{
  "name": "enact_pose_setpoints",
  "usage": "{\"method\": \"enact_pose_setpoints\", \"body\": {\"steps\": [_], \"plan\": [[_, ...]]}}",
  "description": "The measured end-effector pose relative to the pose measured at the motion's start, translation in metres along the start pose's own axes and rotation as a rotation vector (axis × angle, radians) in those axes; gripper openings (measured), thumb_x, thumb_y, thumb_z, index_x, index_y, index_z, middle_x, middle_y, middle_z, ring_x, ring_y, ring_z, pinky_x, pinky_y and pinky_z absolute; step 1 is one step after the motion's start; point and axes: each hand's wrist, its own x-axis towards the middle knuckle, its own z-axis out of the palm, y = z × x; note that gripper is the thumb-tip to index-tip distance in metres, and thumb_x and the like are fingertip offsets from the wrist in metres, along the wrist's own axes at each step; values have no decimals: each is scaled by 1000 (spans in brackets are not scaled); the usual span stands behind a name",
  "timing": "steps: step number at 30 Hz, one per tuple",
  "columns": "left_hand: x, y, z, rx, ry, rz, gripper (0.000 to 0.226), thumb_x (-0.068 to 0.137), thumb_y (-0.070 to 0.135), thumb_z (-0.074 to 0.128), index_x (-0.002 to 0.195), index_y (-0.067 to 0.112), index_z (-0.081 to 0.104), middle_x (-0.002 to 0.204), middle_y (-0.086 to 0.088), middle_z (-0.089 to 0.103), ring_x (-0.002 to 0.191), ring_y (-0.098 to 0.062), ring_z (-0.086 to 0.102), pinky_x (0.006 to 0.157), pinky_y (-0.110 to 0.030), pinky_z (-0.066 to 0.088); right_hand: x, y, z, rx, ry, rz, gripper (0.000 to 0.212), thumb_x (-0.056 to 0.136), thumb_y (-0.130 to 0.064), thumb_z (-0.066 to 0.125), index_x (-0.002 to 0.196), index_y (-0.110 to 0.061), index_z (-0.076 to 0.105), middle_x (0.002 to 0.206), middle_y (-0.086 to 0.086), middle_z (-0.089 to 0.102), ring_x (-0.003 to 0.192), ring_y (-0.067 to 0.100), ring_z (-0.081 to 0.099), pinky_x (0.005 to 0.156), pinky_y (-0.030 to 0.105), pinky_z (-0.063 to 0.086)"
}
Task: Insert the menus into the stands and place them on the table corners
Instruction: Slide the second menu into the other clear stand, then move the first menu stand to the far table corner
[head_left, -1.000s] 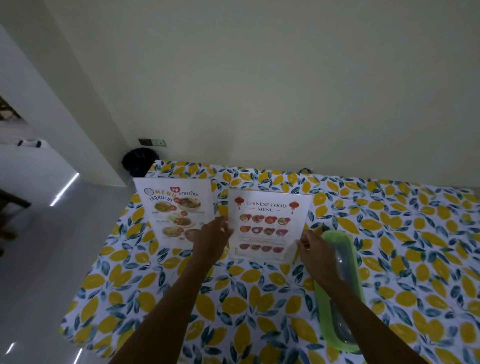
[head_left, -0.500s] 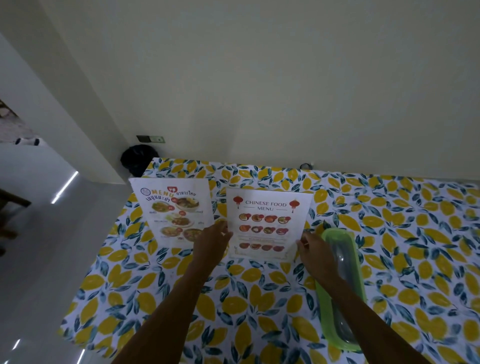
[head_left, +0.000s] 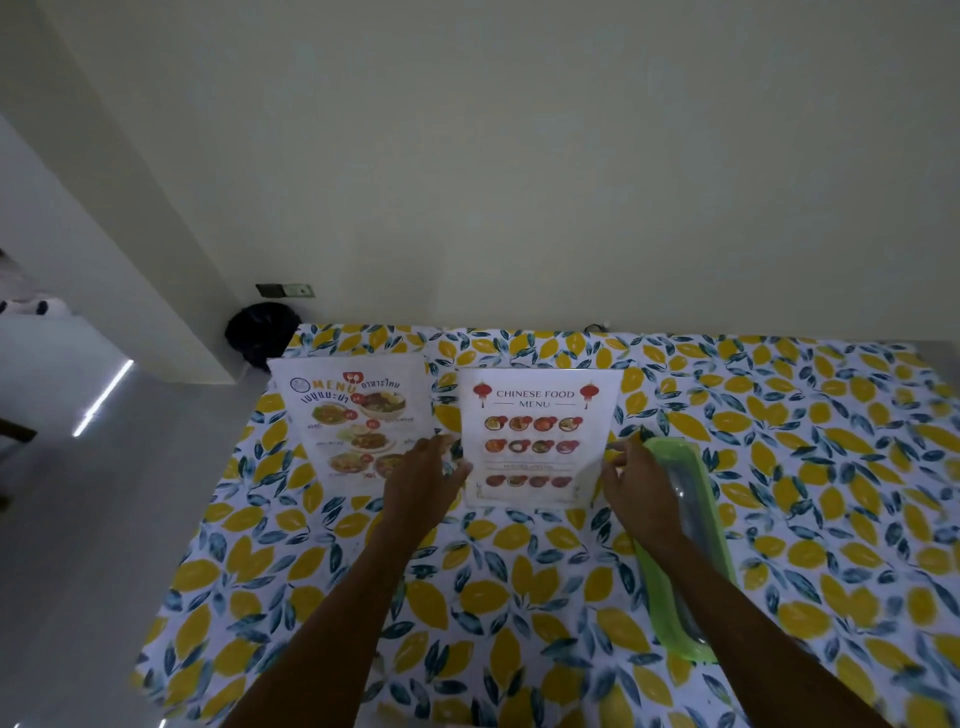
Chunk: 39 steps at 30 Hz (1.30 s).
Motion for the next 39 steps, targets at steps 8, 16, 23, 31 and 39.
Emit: {"method": "enact_pose_setpoints", "body": {"steps": [8, 16, 23, 31, 39], "plan": [[-33, -43, -35, 110, -12, 138, 56, 86, 61, 53, 125, 20, 55, 118, -6, 60, 109, -27, 57, 87, -40, 49, -70, -29, 4, -136, 26, 50, 28, 91, -26, 59, 114, -9, 55, 108, 11, 67, 97, 32, 66, 79, 43, 56], [-81, -114, -76, 236, 16, 121, 89, 82, 79, 33, 141, 14, 45, 146, -10, 47, 133, -30, 43, 107, -49, 39, -137, -95, 56, -167, -129, -46, 42, 99, -38, 52, 134, -15, 49, 133, 12, 56, 116, 34, 56, 90, 50, 50], [-119, -166, -115, 294, 53, 129, 77, 87, 72, 38, 140, 16, 47, 144, -7, 47, 135, -28, 40, 109, -49, 34, -163, -154, 97, -283, -167, -189, 40, 99, -40, 49, 132, -16, 49, 128, 13, 56, 114, 34, 55, 83, 48, 53], [-125, -193, -140, 342, 95, 102, 90, 81, 78, 20, 137, 14, 49, 143, -8, 49, 133, -29, 42, 105, -48, 37, -160, -188, 112, -407, -175, -284, 46, 98, -42, 49, 134, -12, 48, 124, 15, 58, 112, 35, 56, 80, 48, 55], [-101, -202, -126, 356, 108, 108, 81, 83, 76, 27, 128, 15, 56, 132, -8, 57, 125, -30, 50, 97, -49, 43, -142, -192, 122, -458, -199, -315, 44, 99, -42, 48, 131, -13, 53, 127, 13, 58, 112, 35, 57, 82, 45, 54]]}}
